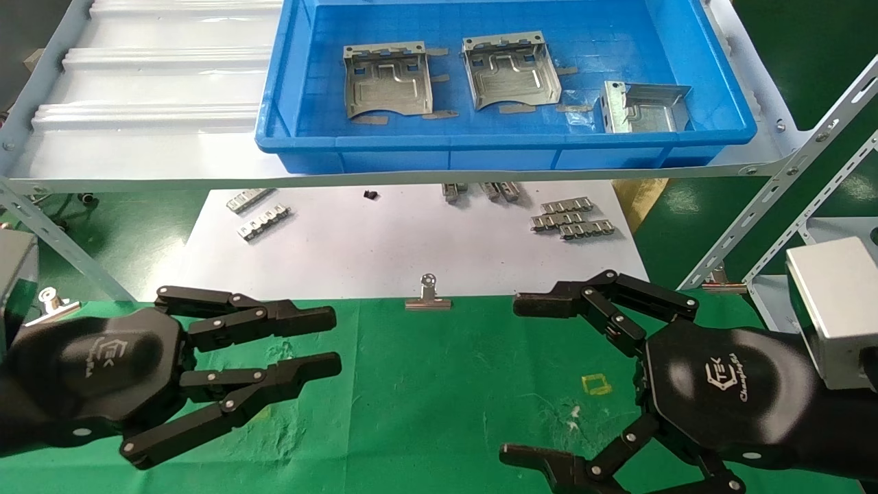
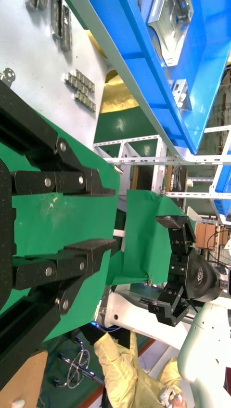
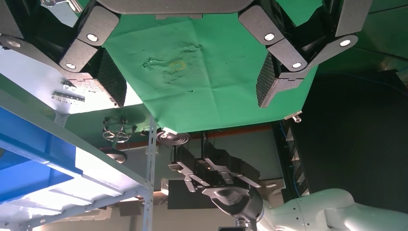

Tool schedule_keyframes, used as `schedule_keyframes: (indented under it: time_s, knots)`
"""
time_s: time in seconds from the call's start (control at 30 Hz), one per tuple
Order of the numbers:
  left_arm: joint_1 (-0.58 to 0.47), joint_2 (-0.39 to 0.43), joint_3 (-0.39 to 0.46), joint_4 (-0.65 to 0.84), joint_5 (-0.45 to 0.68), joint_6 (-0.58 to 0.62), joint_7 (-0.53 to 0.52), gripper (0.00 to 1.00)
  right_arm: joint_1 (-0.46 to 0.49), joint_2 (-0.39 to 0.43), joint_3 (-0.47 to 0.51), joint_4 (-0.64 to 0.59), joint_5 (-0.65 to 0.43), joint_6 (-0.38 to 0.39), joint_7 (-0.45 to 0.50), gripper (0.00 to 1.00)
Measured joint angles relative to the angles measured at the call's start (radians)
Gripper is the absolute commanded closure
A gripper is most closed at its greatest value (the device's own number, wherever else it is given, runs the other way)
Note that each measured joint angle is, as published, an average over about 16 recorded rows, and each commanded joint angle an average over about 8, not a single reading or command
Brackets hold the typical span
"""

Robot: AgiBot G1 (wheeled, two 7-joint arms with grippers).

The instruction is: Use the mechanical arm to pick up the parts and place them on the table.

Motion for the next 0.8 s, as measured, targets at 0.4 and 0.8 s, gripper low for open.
schedule_keyframes:
  time_s: [0.4, 0.8]
  knots:
    - [0.000, 0.000, 0.000, 0.000, 0.000, 0.000, 0.000, 1.00, 0.000, 0.000, 0.000, 0.000, 0.000, 0.000, 0.000, 0.00]
    - [0.000, 0.000, 0.000, 0.000, 0.000, 0.000, 0.000, 1.00, 0.000, 0.000, 0.000, 0.000, 0.000, 0.000, 0.000, 0.00]
